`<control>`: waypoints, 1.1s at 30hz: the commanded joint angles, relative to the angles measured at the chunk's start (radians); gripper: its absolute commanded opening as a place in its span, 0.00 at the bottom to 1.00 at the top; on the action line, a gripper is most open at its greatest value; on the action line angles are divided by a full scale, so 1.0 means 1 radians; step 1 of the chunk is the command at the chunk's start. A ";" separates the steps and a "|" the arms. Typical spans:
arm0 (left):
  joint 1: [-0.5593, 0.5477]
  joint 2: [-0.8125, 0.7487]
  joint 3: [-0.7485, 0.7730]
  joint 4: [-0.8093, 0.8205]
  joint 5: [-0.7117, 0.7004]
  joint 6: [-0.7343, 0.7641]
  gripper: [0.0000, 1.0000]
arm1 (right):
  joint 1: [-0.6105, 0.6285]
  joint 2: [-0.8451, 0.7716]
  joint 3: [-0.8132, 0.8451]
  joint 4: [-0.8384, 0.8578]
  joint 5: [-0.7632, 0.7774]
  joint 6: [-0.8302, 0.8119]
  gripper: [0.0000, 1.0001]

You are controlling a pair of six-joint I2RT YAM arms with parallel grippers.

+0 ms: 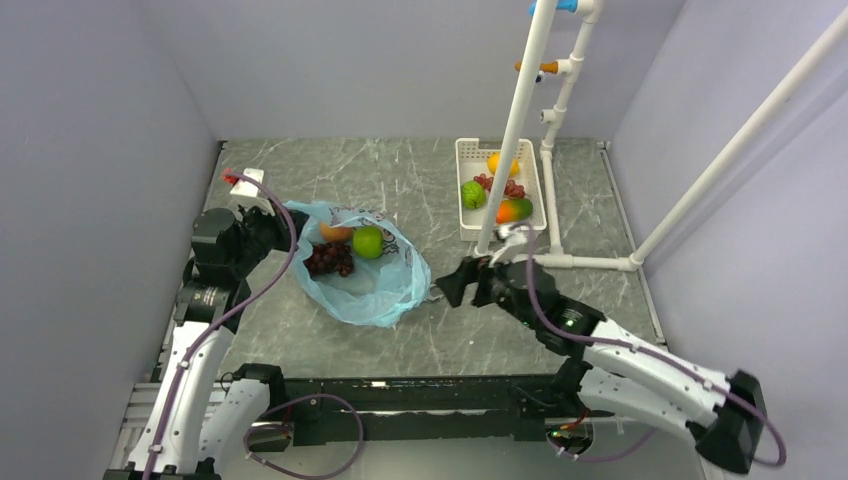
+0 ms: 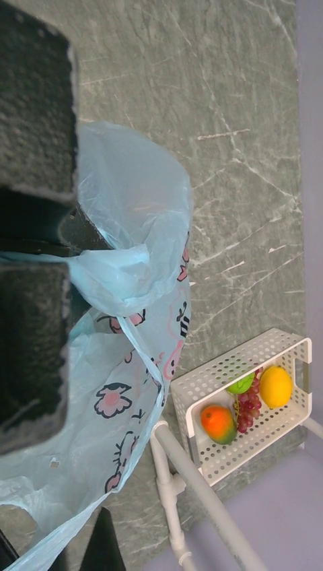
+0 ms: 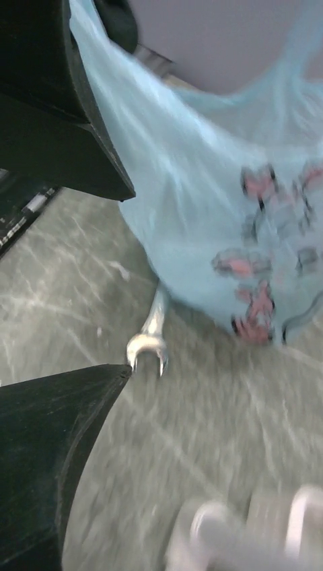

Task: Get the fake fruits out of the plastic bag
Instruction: Take out the fake fruit from the plastic bag.

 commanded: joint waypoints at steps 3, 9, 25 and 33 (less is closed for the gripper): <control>-0.004 0.008 0.013 0.049 0.055 -0.001 0.00 | 0.333 0.248 0.321 0.152 0.201 -0.261 0.91; -0.007 0.001 0.005 0.054 0.045 0.007 0.00 | 0.410 0.447 0.569 0.131 0.282 -0.451 0.91; -0.031 0.001 0.006 0.051 0.039 0.013 0.00 | 0.351 0.778 0.874 -0.038 0.085 -0.403 0.80; -0.038 -0.007 0.005 0.051 0.027 0.018 0.00 | 0.331 0.873 0.678 0.191 0.141 -0.379 0.73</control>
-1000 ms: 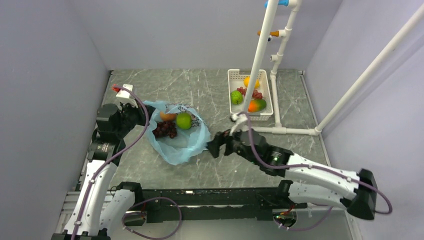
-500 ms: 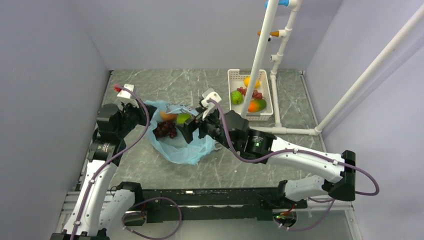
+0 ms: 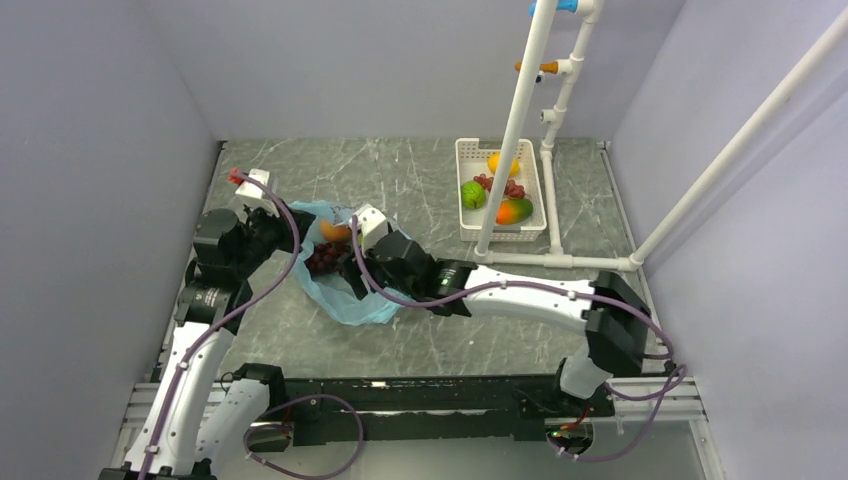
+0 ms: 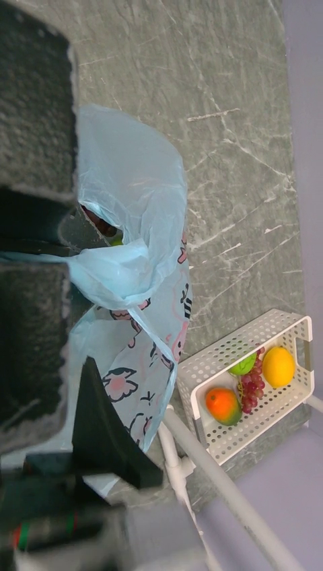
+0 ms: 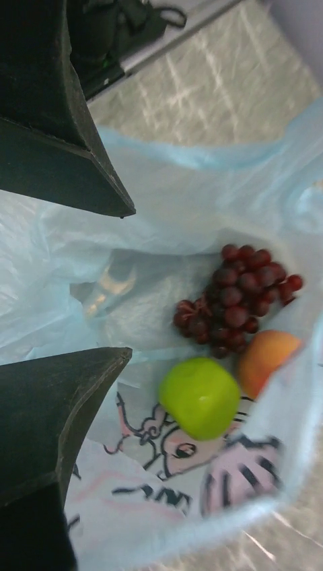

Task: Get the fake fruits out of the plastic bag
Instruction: Take out the fake fruit from the plastic bag.

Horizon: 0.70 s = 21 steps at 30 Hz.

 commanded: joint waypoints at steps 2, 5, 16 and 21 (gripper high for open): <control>-0.004 -0.002 0.005 0.041 0.012 0.008 0.00 | -0.037 0.088 -0.015 0.124 0.062 0.018 0.68; -0.004 0.009 -0.006 0.062 0.037 -0.006 0.00 | -0.056 0.157 -0.006 0.147 0.113 -0.004 0.75; -0.008 0.027 0.002 0.059 0.064 -0.009 0.00 | -0.114 0.316 0.095 0.216 0.157 -0.070 0.97; -0.008 0.033 0.002 0.060 0.067 -0.011 0.00 | -0.119 0.400 0.184 0.186 0.170 -0.056 0.99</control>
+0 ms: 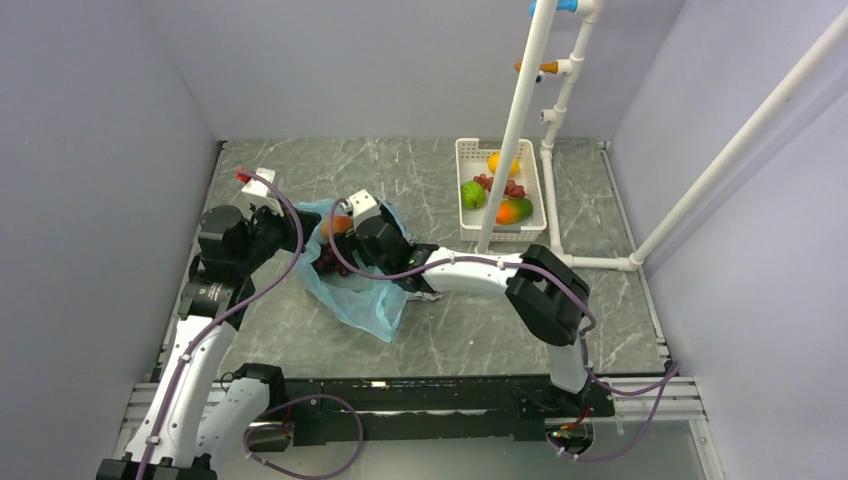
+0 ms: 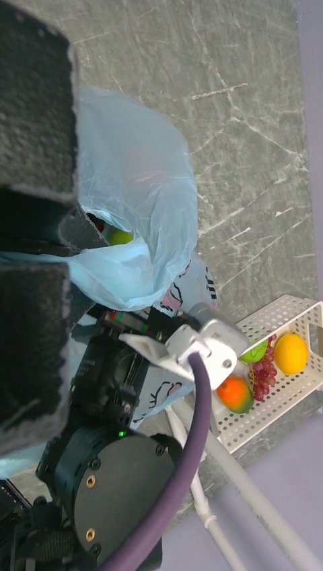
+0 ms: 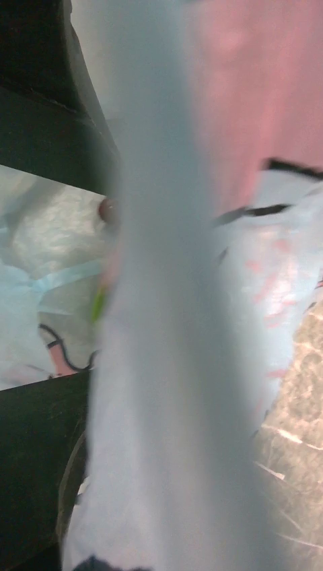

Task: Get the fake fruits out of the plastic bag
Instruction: Take out the fake fruit from the plastic bag.

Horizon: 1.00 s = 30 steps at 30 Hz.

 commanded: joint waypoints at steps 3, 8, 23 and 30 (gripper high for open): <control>-0.004 0.001 0.005 0.047 0.019 -0.003 0.00 | -0.003 0.076 0.066 0.098 0.063 0.002 0.99; -0.007 0.008 0.008 0.034 -0.014 0.008 0.00 | -0.012 0.119 0.068 0.112 0.091 -0.003 0.99; -0.007 0.034 0.017 0.020 -0.025 0.014 0.00 | -0.058 0.216 0.077 0.167 0.034 -0.016 0.88; -0.007 0.049 0.015 0.019 -0.025 0.014 0.00 | -0.058 0.248 0.112 0.204 0.007 -0.046 0.89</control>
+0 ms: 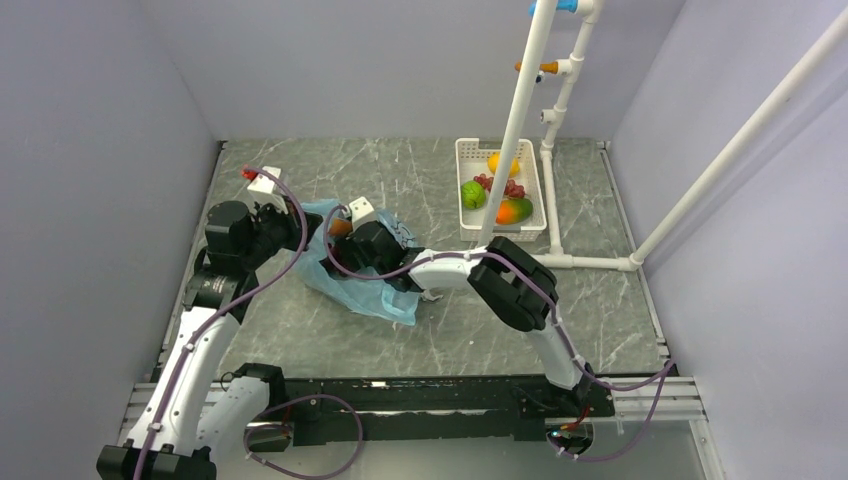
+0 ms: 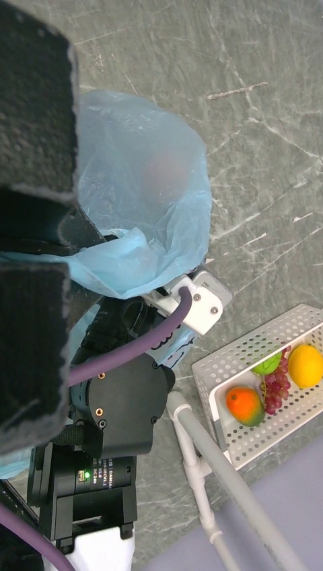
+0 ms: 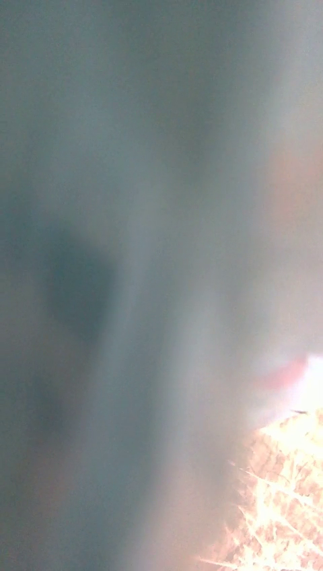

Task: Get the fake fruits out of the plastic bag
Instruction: Take out the fake fruit from the plastic bag.

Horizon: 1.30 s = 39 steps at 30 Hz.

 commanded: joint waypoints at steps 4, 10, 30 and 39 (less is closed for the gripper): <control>-0.007 0.001 0.014 0.022 -0.030 0.019 0.00 | -0.008 0.035 0.066 0.047 -0.028 -0.021 0.70; -0.008 0.003 0.017 0.020 -0.025 0.018 0.00 | -0.007 0.005 0.069 0.031 -0.063 -0.033 0.36; -0.009 -0.007 0.021 0.011 -0.042 0.016 0.00 | 0.030 -0.451 -0.233 -0.010 -0.322 0.061 0.06; -0.009 0.018 0.027 0.005 -0.040 0.011 0.00 | 0.028 -0.647 -0.296 -0.040 -0.381 0.112 0.00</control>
